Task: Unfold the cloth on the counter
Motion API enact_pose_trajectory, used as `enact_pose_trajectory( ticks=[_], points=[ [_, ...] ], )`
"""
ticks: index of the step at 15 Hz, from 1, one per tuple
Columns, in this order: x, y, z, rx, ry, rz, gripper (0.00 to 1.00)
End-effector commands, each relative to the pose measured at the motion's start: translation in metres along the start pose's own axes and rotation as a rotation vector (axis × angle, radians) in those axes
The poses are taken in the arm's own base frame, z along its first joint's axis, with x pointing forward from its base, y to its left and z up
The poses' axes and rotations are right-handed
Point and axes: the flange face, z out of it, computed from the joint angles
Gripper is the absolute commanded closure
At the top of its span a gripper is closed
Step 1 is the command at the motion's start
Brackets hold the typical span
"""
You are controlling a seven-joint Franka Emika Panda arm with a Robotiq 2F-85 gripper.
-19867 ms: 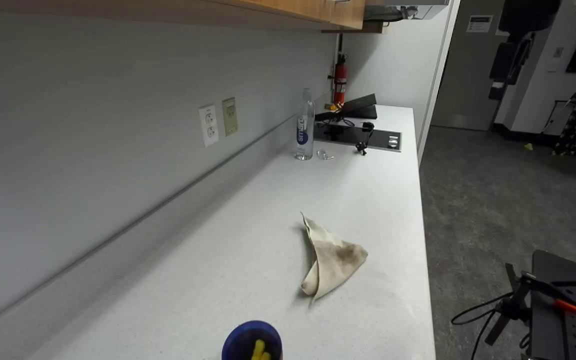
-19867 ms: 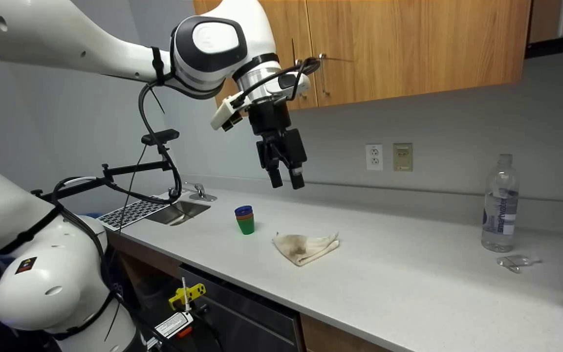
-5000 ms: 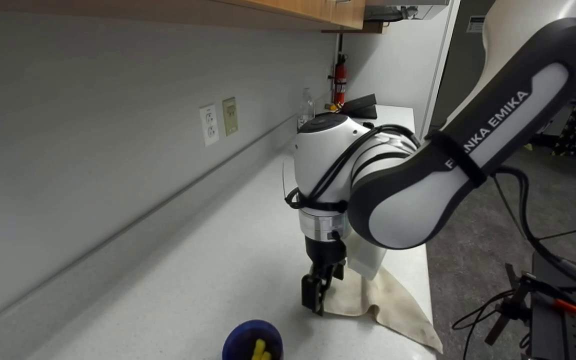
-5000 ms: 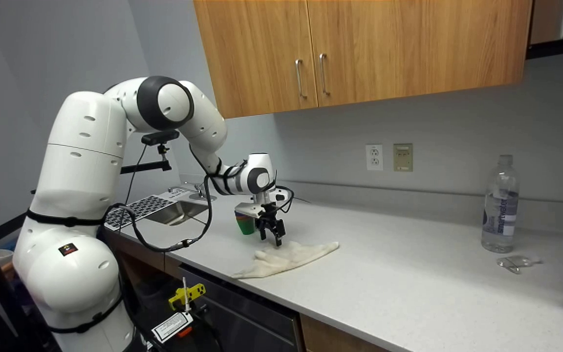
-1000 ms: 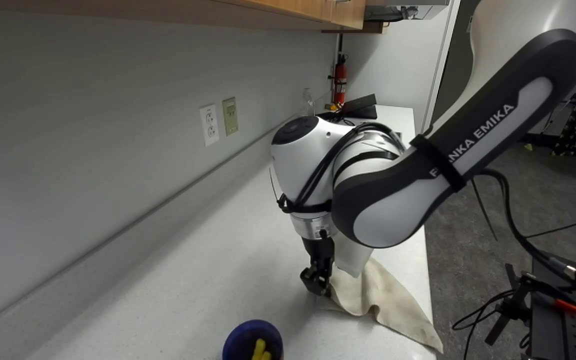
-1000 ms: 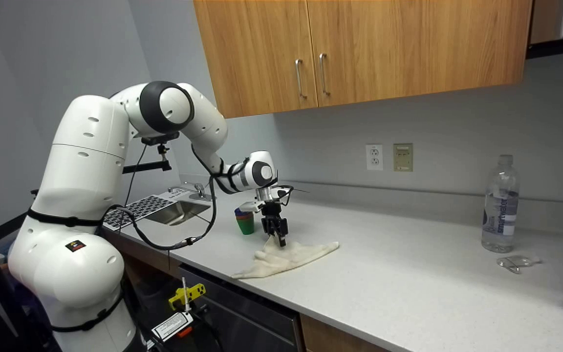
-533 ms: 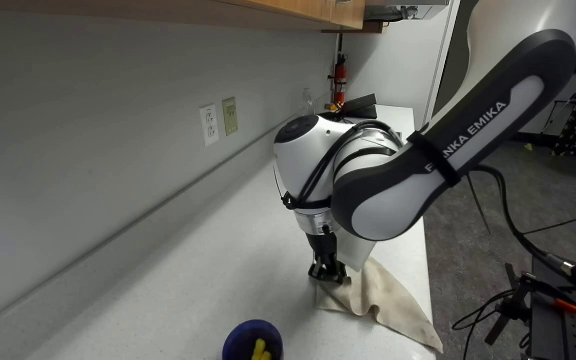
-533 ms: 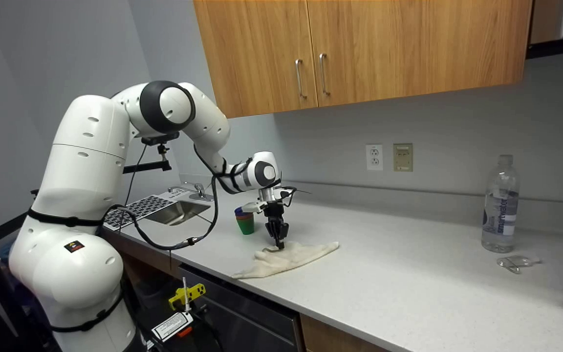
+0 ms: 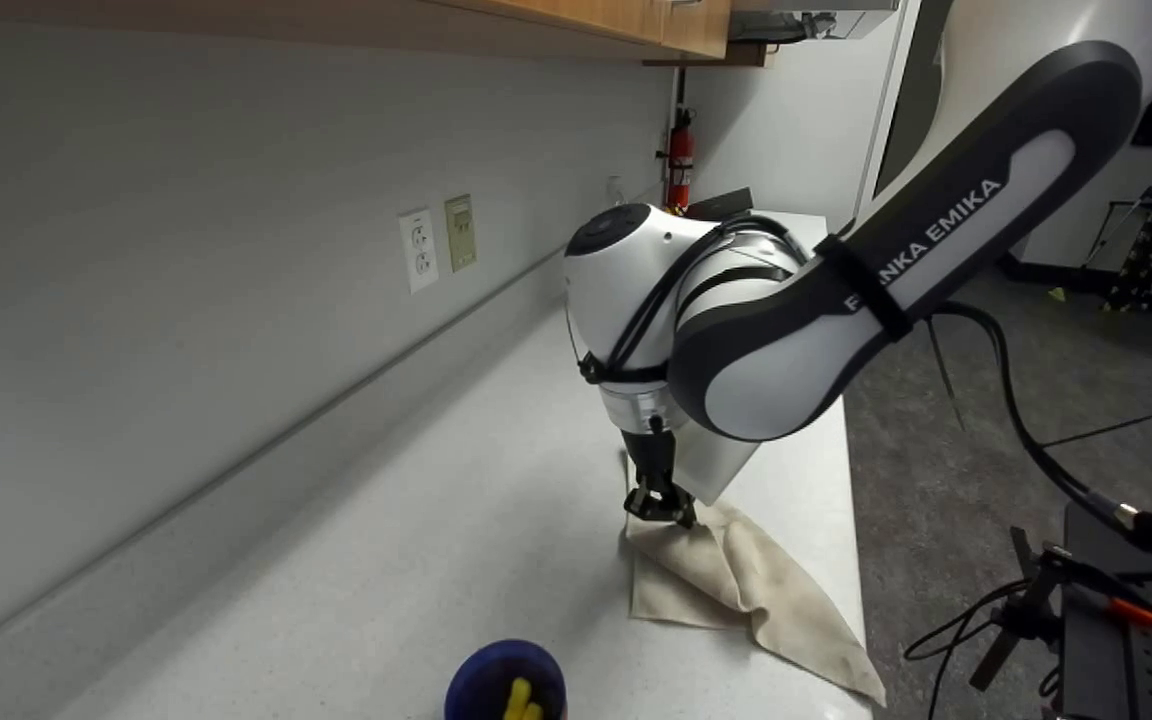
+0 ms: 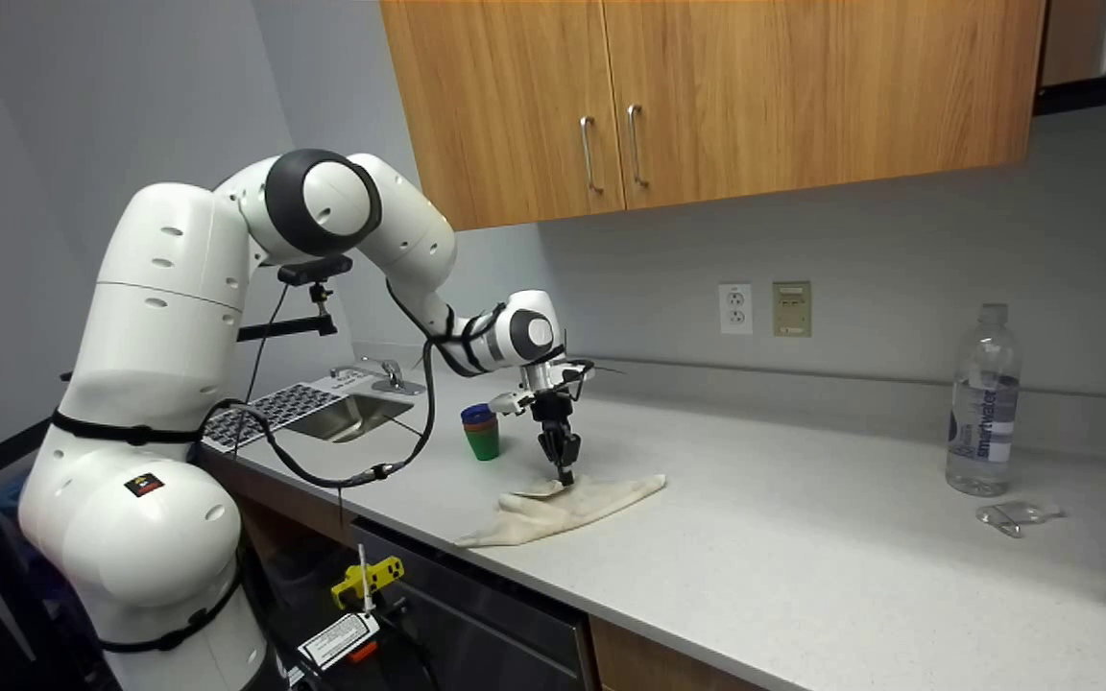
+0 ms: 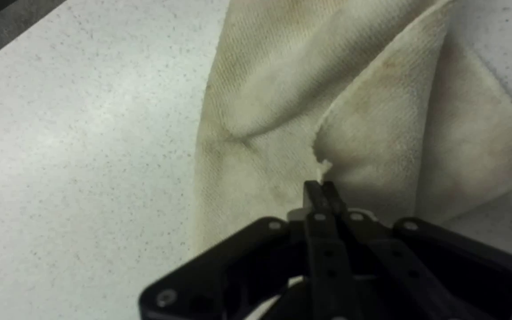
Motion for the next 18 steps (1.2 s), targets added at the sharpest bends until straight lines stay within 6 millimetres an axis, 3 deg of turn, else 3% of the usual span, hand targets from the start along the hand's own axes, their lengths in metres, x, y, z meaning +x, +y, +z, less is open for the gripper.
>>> enact_pose_trajectory(
  ticks=[1, 8, 18],
  points=[
    [-0.006, 0.026, -0.013, -0.068, 0.035, 0.052, 1.0],
    [-0.013, 0.085, -0.009, -0.247, 0.015, 0.126, 1.0],
    [-0.026, 0.167, 0.03, -0.42, -0.086, 0.282, 1.0]
  ],
)
